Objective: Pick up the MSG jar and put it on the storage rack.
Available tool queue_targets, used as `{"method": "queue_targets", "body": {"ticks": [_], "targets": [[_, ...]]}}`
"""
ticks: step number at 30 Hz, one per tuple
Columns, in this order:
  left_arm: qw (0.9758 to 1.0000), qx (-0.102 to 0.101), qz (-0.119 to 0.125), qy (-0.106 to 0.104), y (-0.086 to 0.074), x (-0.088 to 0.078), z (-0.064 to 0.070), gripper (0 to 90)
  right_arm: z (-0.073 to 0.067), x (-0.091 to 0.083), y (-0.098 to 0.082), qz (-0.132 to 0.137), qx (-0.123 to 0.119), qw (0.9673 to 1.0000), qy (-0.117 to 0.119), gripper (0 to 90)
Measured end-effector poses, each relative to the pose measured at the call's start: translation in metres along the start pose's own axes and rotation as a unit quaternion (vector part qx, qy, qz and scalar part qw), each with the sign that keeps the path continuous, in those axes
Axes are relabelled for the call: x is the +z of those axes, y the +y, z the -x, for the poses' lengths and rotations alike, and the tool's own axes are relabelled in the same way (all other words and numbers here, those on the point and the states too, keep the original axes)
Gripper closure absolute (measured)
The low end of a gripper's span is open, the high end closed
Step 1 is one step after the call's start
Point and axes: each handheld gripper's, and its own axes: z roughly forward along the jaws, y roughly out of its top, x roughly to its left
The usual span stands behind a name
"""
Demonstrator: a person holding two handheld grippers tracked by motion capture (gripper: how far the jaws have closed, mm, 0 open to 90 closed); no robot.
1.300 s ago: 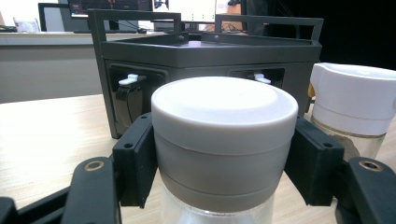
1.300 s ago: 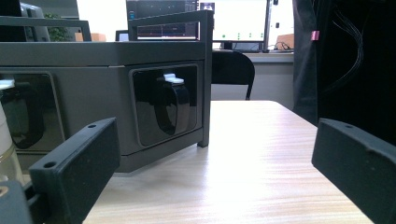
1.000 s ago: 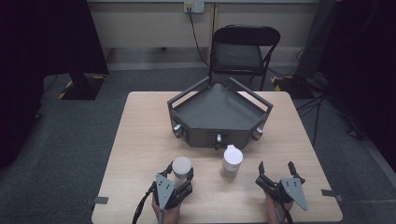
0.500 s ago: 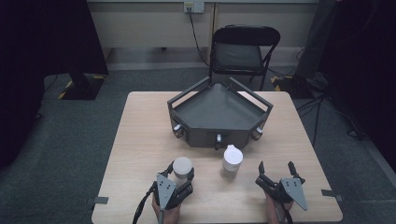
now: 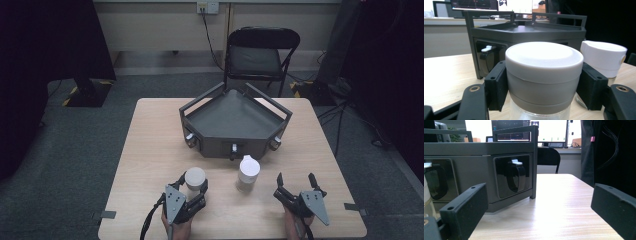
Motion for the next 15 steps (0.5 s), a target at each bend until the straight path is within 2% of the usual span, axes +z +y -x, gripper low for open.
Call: {"method": "queue_targets", "body": {"ticks": [4, 8, 12, 15], "targets": [[0.9997, -0.008, 0.007, -0.021, 0.006, -0.002, -0.007, 34.2, 0.0, 0.0, 0.0, 0.0, 0.0, 1.0, 0.0, 0.1], [0.9995, 0.002, 0.013, -0.027, 0.012, -0.002, -0.008, 34.2, 0.0, 0.0, 0.0, 0.0, 0.0, 1.0, 0.0, 0.1], [0.9987, -0.008, 0.017, -0.047, 0.018, 0.0, -0.016, 34.2, 0.0, 0.0, 0.0, 0.0, 0.0, 1.0, 0.001, 0.0], [0.9984, -0.007, 0.019, -0.052, 0.022, 0.002, -0.019, 34.2, 0.0, 0.0, 0.0, 0.0, 0.0, 1.0, 0.001, 0.0]]}}
